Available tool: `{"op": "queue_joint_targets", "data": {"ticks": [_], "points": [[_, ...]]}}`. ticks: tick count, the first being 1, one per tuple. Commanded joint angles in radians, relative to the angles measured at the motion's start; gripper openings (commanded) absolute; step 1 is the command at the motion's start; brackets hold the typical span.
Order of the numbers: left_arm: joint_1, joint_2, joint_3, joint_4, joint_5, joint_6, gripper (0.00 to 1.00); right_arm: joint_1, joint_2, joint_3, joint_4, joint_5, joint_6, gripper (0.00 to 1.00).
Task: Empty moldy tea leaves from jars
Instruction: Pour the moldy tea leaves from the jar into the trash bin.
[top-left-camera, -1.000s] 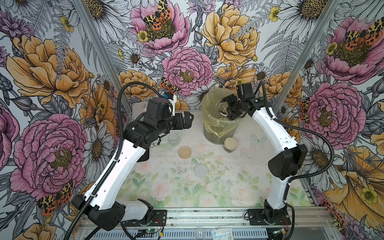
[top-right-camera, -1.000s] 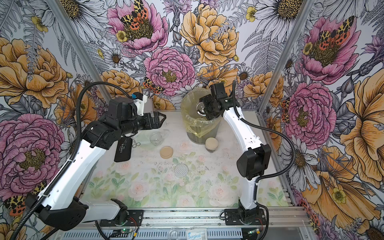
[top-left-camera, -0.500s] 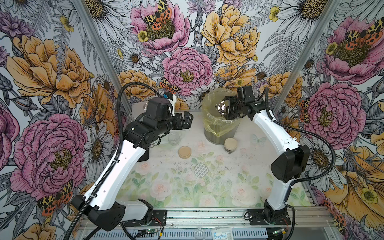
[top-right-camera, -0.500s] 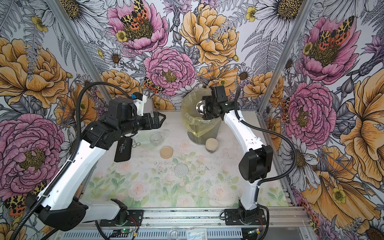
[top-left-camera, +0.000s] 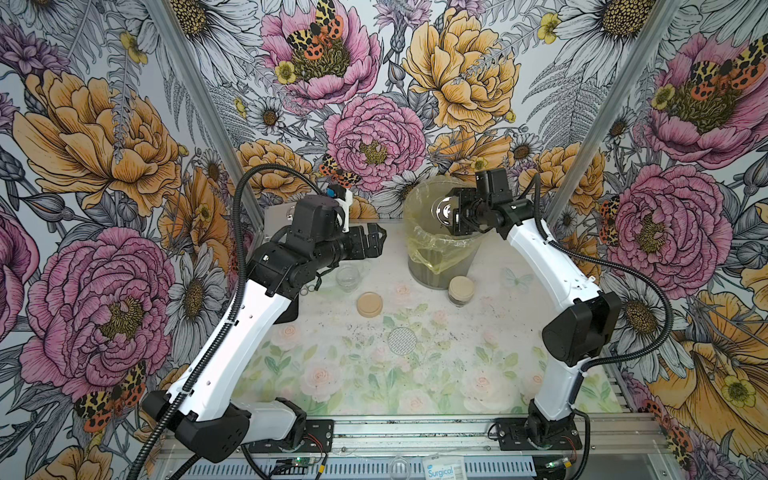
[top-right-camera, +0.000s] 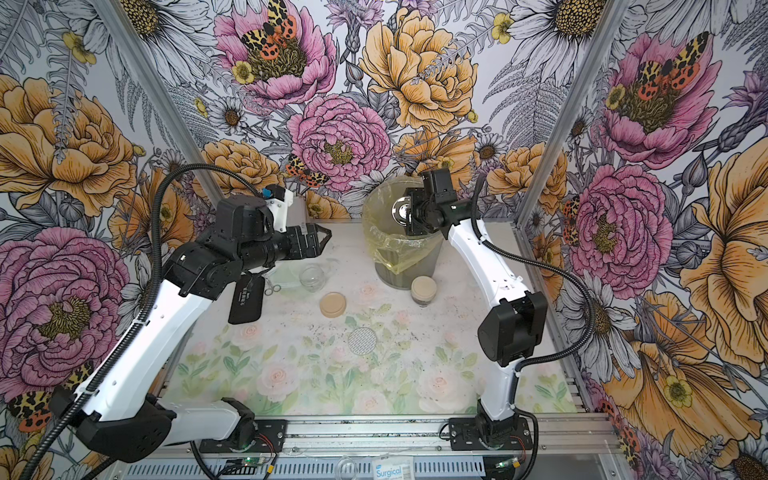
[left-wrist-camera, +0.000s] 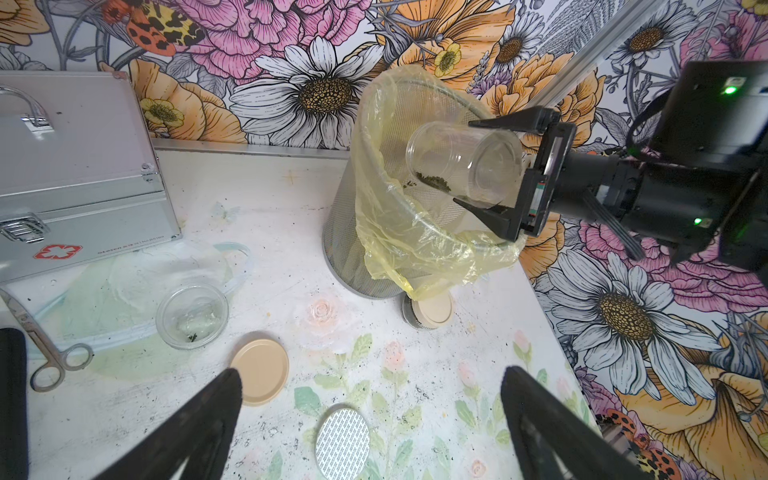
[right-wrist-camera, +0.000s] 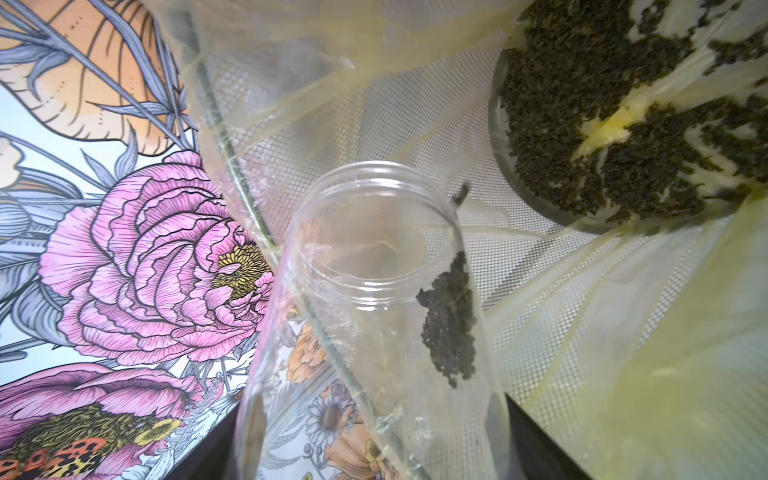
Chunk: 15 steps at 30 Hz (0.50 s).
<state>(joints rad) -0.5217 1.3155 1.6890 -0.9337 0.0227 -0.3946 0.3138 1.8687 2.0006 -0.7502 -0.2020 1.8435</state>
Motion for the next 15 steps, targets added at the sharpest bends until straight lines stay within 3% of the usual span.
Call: {"op": "queue_joint_targets", "data": {"ticks": [1, 10, 15], "points": [[-0.008, -0.002, 0.015, 0.021, -0.010, -0.018, 0.99, 0.003, -0.061, 0.041, 0.028, 0.024, 0.007, 0.04], [-0.013, 0.001, 0.012, 0.021, -0.012, -0.023, 0.99, 0.007, -0.095, -0.040, 0.029, 0.016, 0.017, 0.03], [-0.029, 0.014, 0.027, 0.021, -0.015, -0.023, 0.99, 0.006, -0.091, -0.136, 0.078, 0.021, 0.160, 0.01]]}}
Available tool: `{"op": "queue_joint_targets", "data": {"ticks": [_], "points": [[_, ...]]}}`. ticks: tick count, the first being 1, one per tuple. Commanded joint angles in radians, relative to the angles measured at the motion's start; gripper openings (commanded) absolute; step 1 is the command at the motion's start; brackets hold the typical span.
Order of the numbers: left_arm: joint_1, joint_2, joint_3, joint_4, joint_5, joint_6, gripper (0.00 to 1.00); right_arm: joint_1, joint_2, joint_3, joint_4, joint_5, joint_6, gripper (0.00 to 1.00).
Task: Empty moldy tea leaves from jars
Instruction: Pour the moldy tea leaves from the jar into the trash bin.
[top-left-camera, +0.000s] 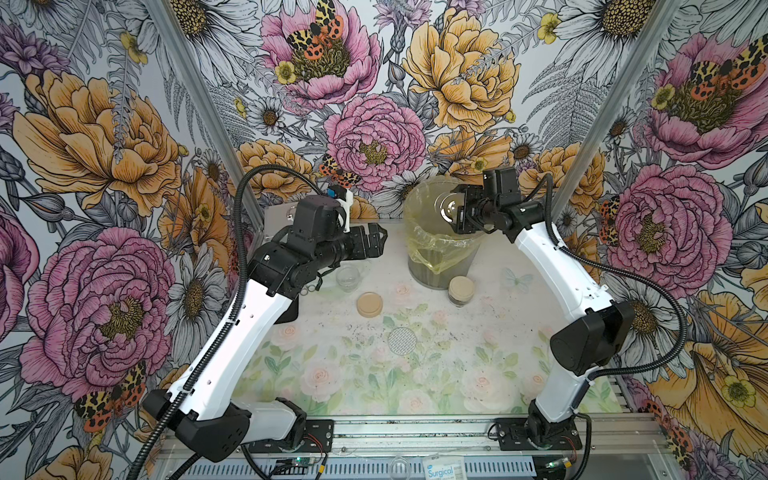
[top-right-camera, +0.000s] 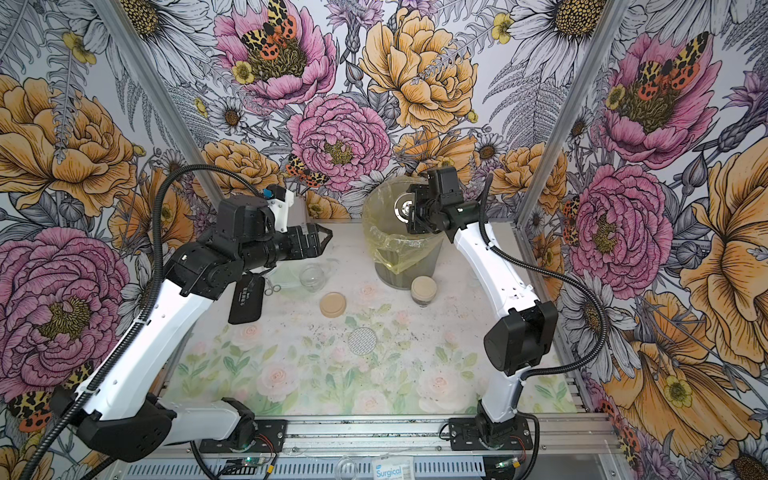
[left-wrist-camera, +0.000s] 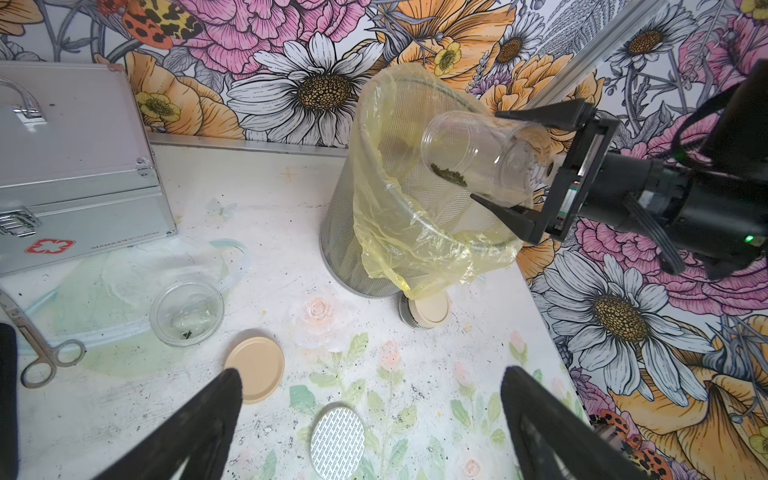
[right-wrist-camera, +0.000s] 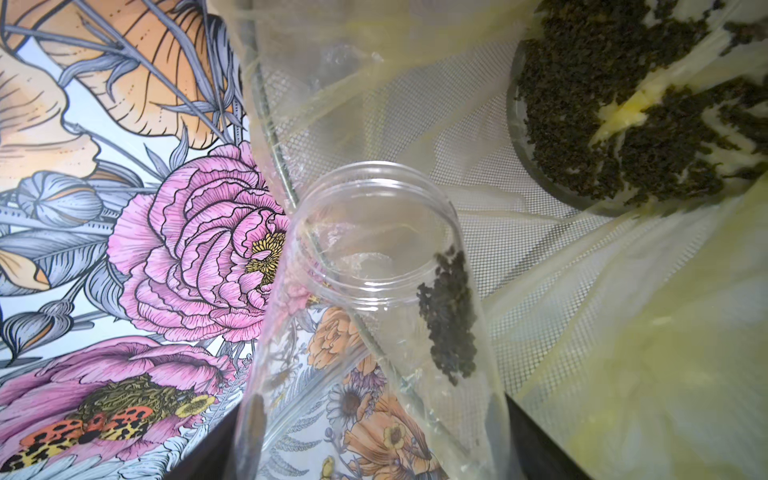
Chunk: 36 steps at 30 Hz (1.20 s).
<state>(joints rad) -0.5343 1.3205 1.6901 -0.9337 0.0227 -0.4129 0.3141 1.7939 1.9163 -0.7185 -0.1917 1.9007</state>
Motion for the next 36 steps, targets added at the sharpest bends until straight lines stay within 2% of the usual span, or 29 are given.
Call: {"op": "queue_joint_targets", "data": {"ticks": [1, 14, 27, 36], "points": [[-0.018, 0.010, 0.025, 0.022, -0.016, -0.004, 0.99, 0.008, -0.013, -0.056, 0.068, 0.014, 0.121, 0.01], [-0.018, 0.003, 0.016, 0.022, -0.023, -0.006, 0.99, 0.012, 0.048, 0.053, 0.071, 0.073, 0.180, 0.00], [-0.024, -0.006, 0.018, 0.021, -0.024, -0.012, 0.99, 0.034, -0.033, 0.069, 0.070, 0.149, 0.203, 0.00], [-0.042, -0.025, 0.011, 0.020, -0.040, -0.021, 0.99, 0.044, -0.083, -0.069, 0.071, 0.213, 0.261, 0.00]]}}
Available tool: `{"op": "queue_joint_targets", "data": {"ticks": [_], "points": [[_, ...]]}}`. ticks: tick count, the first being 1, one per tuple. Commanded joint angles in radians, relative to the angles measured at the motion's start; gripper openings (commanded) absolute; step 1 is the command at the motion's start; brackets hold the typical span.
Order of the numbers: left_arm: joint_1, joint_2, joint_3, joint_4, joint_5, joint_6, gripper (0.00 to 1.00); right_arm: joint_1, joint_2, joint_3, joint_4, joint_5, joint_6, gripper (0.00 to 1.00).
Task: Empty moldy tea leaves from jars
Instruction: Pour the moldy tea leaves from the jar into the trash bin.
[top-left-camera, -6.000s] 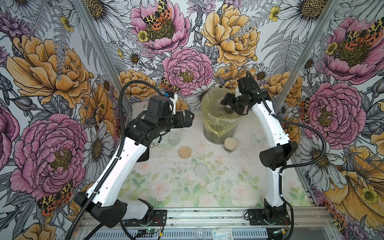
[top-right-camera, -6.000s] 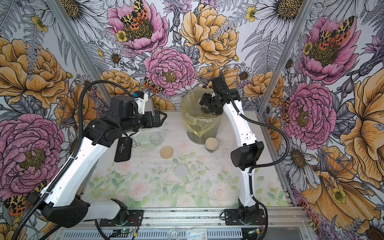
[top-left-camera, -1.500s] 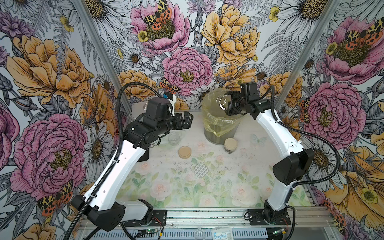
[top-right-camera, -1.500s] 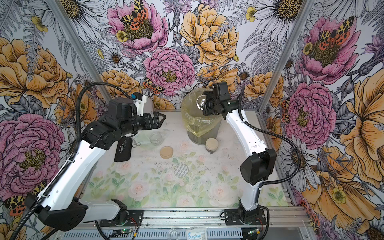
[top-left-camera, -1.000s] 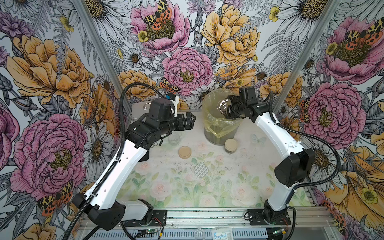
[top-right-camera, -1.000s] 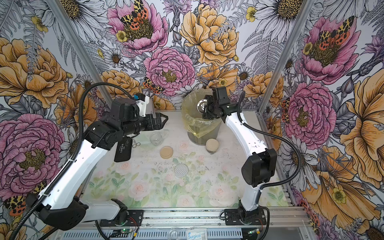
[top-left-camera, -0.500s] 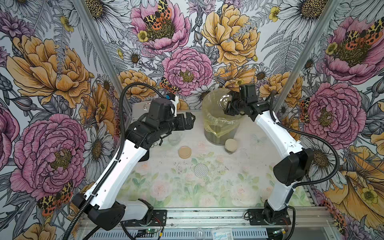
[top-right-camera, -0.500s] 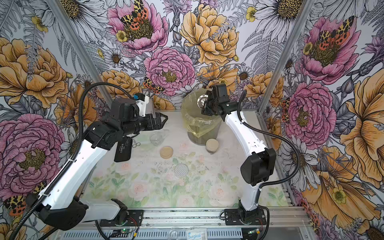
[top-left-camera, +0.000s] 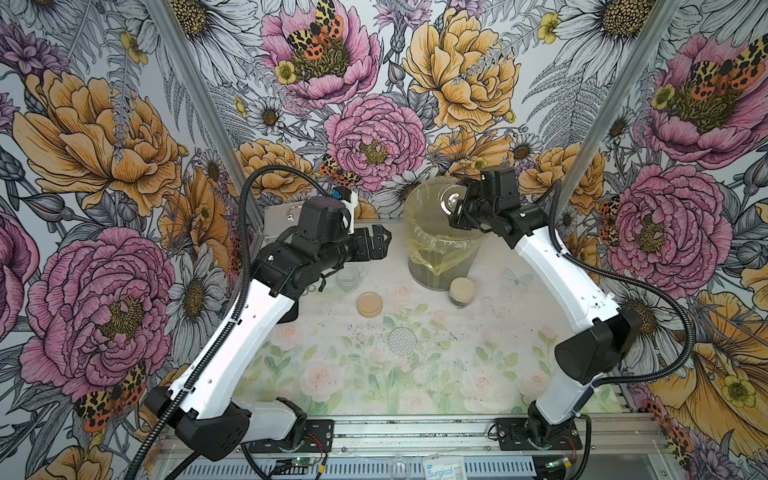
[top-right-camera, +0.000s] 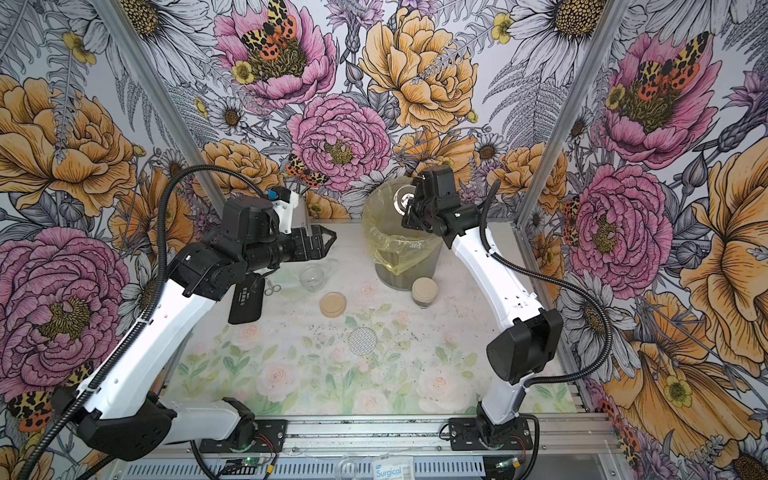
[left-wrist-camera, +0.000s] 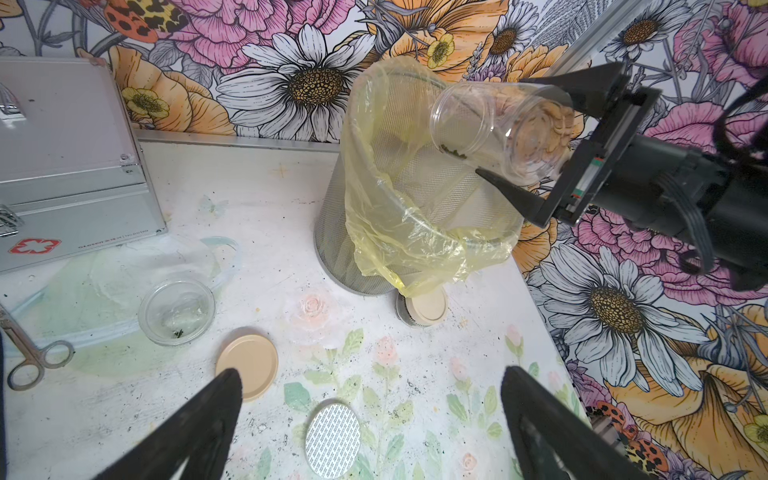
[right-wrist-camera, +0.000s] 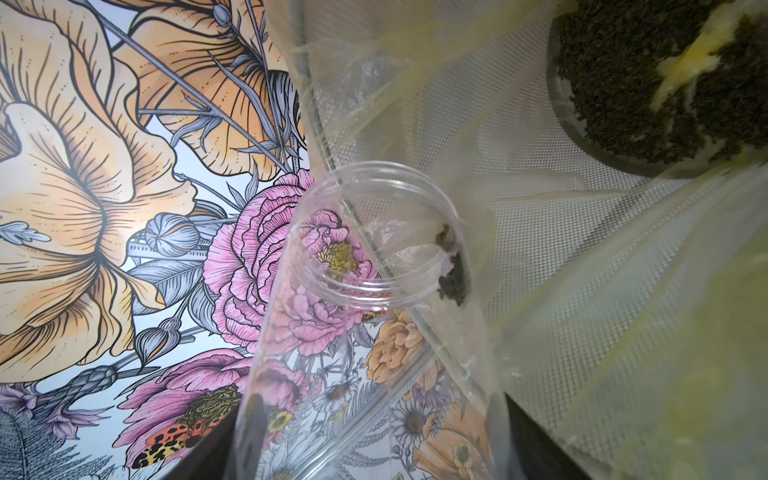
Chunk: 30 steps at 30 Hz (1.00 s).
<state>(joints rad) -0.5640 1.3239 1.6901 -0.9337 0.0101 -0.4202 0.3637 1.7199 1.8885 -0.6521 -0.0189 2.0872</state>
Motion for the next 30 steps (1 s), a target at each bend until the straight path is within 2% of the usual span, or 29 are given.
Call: {"op": "queue_joint_targets", "data": {"ticks": [1, 14, 18, 23, 30], "points": [[-0.014, -0.031, 0.009, 0.022, -0.029, -0.015, 0.99, -0.007, 0.001, -0.048, 0.005, 0.029, 0.084, 0.00], [-0.019, -0.046, 0.006, 0.019, -0.041, -0.019, 0.99, -0.020, 0.050, -0.005, 0.006, 0.020, 0.109, 0.00], [-0.019, -0.045, 0.005, 0.020, -0.042, -0.017, 0.99, -0.036, 0.083, 0.032, 0.008, -0.038, -0.102, 0.00], [-0.018, -0.037, 0.003, 0.021, -0.044, -0.005, 0.99, -0.053, 0.145, 0.123, -0.030, -0.219, -0.537, 0.00], [-0.014, -0.020, 0.003, 0.023, -0.034, 0.016, 0.99, -0.059, 0.192, 0.304, -0.209, -0.289, -1.047, 0.00]]}}
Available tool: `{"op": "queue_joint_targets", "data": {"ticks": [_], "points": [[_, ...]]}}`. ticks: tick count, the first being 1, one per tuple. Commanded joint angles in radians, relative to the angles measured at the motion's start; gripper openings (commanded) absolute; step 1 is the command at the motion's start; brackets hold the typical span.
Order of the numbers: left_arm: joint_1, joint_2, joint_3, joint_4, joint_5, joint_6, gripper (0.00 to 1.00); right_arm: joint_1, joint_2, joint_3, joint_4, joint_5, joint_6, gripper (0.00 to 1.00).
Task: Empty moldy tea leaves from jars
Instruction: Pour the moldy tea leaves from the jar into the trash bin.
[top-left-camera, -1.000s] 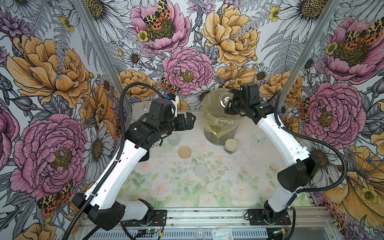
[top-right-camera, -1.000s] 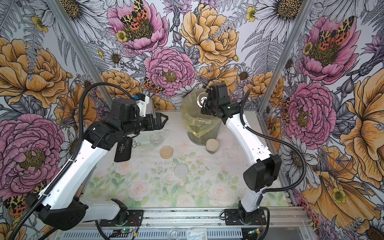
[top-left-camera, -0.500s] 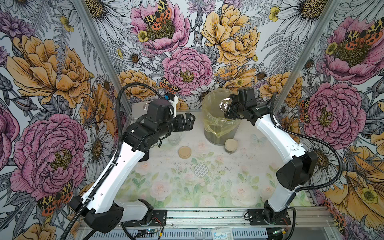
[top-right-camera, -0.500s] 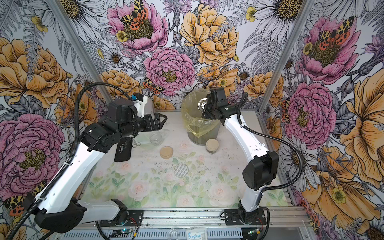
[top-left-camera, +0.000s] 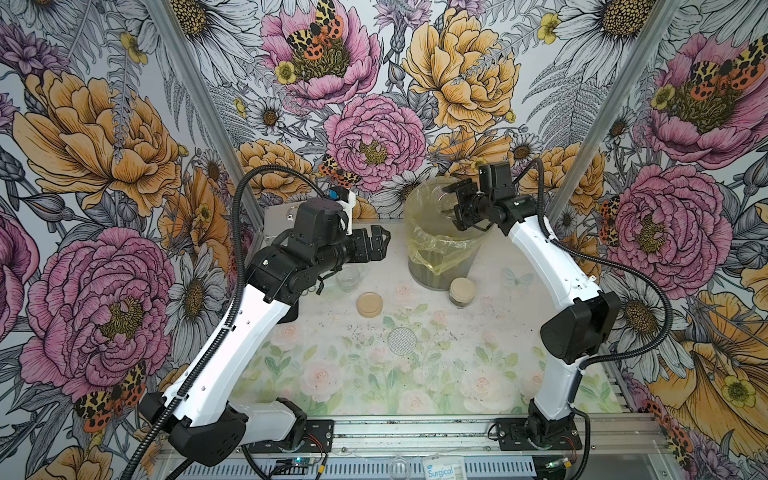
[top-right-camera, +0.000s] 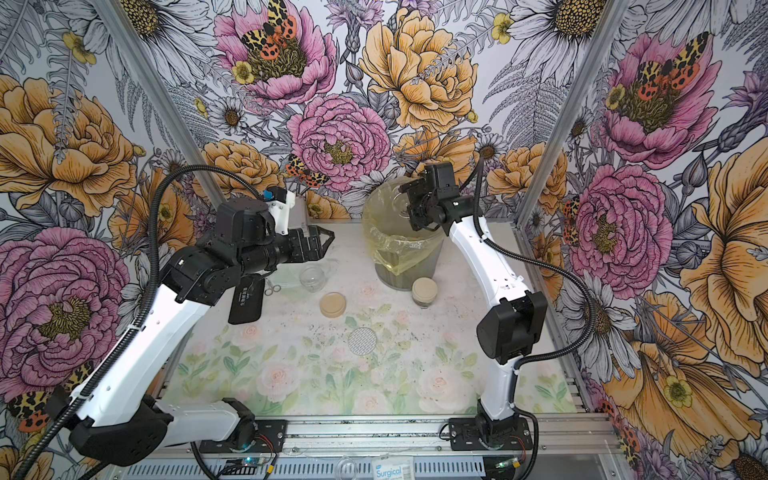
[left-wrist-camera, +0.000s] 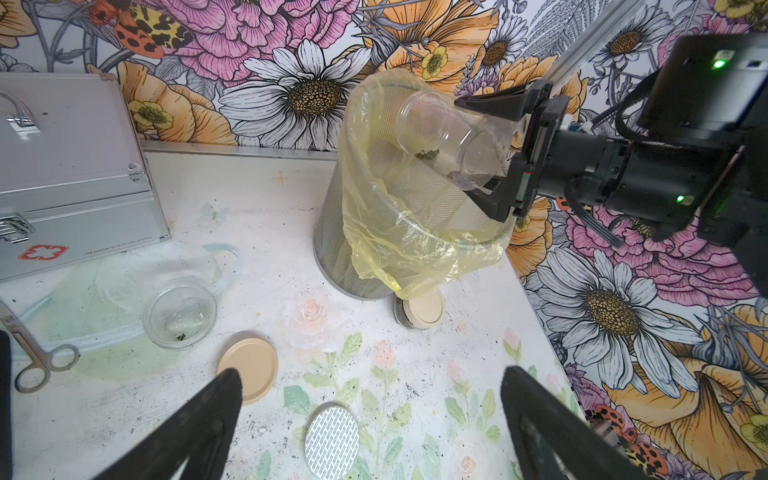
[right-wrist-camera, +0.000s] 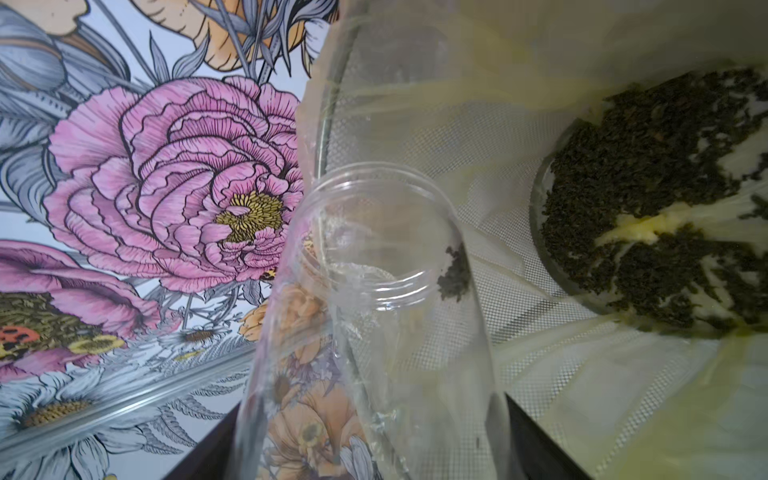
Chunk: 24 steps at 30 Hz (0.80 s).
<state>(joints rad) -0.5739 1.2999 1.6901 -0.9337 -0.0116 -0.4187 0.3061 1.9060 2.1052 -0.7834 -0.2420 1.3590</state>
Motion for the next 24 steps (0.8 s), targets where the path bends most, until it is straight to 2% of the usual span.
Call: {"op": "queue_joint_targets", "data": {"ticks": [1, 2, 5, 8, 11, 12, 18, 24], "points": [[-0.003, 0.003, -0.001, 0.024, -0.015, 0.018, 0.99, -0.002, 0.016, 0.115, -0.108, -0.080, -0.391, 0.00], [-0.004, -0.002, -0.008, 0.026, -0.020, 0.020, 0.99, -0.005, 0.024, 0.134, -0.118, -0.114, -0.481, 0.00], [0.002, -0.009, -0.026, 0.035, -0.013, 0.021, 0.99, -0.007, 0.060, 0.214, -0.218, -0.105, -0.703, 0.00], [0.013, -0.010, -0.032, 0.035, 0.003, 0.027, 0.99, -0.008, 0.171, 0.447, -0.464, -0.035, -0.905, 0.00], [0.027, -0.009, -0.034, 0.037, 0.013, 0.034, 0.99, -0.007, 0.327, 0.772, -0.737, 0.063, -1.073, 0.00], [0.033, -0.008, -0.035, 0.037, 0.018, 0.034, 0.99, -0.008, 0.343, 0.810, -0.780, 0.085, -1.115, 0.00], [0.046, 0.005, -0.044, 0.052, 0.042, 0.035, 0.99, 0.002, 0.272, 0.680, -0.753, 0.246, -1.308, 0.00], [0.048, 0.010, -0.059, 0.064, 0.053, 0.033, 0.99, 0.075, 0.237, 0.670, -0.656, 0.451, -1.666, 0.00]]}}
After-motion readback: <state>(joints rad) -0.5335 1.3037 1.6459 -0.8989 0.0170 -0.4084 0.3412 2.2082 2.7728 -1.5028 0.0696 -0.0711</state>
